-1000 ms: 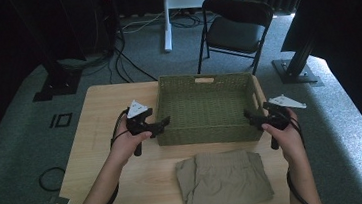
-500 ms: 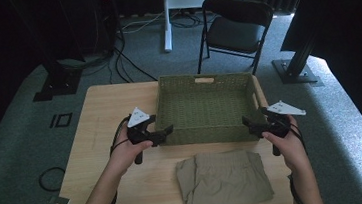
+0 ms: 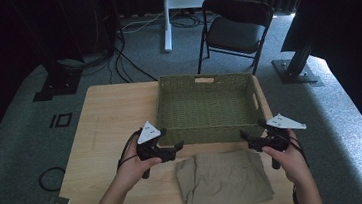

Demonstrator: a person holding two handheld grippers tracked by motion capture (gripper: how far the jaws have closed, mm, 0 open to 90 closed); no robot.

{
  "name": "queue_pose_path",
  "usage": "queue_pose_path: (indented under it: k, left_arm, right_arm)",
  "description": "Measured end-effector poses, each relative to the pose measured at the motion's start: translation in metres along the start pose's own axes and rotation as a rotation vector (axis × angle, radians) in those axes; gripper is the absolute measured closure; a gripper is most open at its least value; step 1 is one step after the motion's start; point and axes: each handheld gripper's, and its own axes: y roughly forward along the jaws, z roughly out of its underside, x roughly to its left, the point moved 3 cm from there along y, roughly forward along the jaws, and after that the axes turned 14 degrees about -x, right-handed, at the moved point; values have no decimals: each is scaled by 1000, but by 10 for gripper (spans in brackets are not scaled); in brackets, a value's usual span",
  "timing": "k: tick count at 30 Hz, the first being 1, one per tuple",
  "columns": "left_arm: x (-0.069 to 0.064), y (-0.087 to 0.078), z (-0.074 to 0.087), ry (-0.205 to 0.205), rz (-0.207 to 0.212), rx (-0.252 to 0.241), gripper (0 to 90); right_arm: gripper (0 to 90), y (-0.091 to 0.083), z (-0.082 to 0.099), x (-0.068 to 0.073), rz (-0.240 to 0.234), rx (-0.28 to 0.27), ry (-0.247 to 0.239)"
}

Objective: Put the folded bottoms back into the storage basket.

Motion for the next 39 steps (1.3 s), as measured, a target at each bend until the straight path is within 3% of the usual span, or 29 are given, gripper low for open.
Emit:
queue_pose_path:
  k: [6,9,17,20,25,27,32,39]
  left_arm:
    - [-11,0,11,-9,19,10,202]
    - [-16,0,15,-9,14,6,202]
    - [-27,5,27,-26,33,10,202]
    - [-32,8,37,-27,39,34,202]
    - [-37,7,48,-44,46,61,202]
    - [-37,9,53,-50,28,77,202]
    - [-46,11,65,-50,41,118,202]
    - [-59,18,95,-85,10,187,202]
  right_arm:
    - [133,-6,7,7,-5,-2,-8]
    - [133,-9,19,13,-8,28,-42]
    - [133,-12,39,16,-19,60,-26]
    - [132,-15,52,18,-23,87,-43]
    - [132,-20,65,18,-15,110,-23]
    - [132,-20,72,18,-11,130,-25]
    - [132,-21,86,20,-8,172,-54]
    - [131,-28,99,16,18,193,-40]
